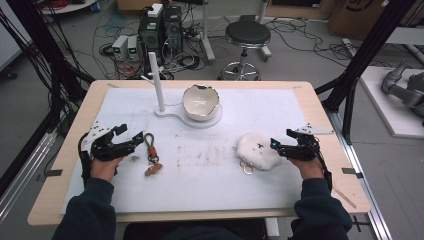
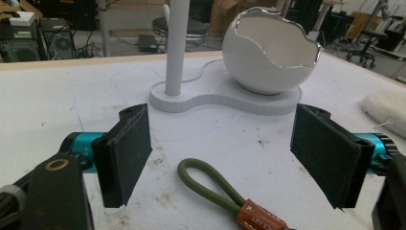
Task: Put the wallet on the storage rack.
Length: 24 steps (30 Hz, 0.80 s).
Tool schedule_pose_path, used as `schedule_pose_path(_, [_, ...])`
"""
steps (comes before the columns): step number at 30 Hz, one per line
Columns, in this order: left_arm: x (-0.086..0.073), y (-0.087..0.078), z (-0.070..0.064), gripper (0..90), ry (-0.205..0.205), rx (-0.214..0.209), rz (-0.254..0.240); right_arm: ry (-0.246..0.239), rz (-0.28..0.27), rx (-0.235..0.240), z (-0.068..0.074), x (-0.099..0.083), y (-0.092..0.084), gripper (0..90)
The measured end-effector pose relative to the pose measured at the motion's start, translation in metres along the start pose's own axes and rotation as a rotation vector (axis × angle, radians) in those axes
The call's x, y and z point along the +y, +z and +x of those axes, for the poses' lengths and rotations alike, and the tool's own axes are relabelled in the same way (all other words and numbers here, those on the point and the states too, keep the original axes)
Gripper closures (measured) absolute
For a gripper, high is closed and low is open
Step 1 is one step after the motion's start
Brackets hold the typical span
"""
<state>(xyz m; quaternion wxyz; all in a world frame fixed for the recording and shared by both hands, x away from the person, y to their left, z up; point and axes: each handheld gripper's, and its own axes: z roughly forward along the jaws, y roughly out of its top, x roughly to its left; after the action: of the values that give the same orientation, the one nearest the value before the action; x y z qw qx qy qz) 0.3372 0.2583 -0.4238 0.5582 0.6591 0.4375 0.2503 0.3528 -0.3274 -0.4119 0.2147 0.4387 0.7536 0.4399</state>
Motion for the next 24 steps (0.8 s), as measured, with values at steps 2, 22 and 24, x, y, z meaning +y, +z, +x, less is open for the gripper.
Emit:
schedule_pose_path(2, [0.000,0.000,0.000,21.7,-0.004,0.000,0.000,0.007,0.005,0.000,-0.001,-0.001,0.000,19.6])
schedule_pose_path(22, [-0.001,0.002,-0.003,23.8,0.011,-0.008,0.012,0.010,0.107,-0.024,-0.005,-0.011,0.007,19.9])
schedule_pose_path(24, [-0.001,0.001,-0.003,23.8,0.013,-0.010,0.010,0.018,0.142,-0.031,-0.004,-0.013,0.008,20.0])
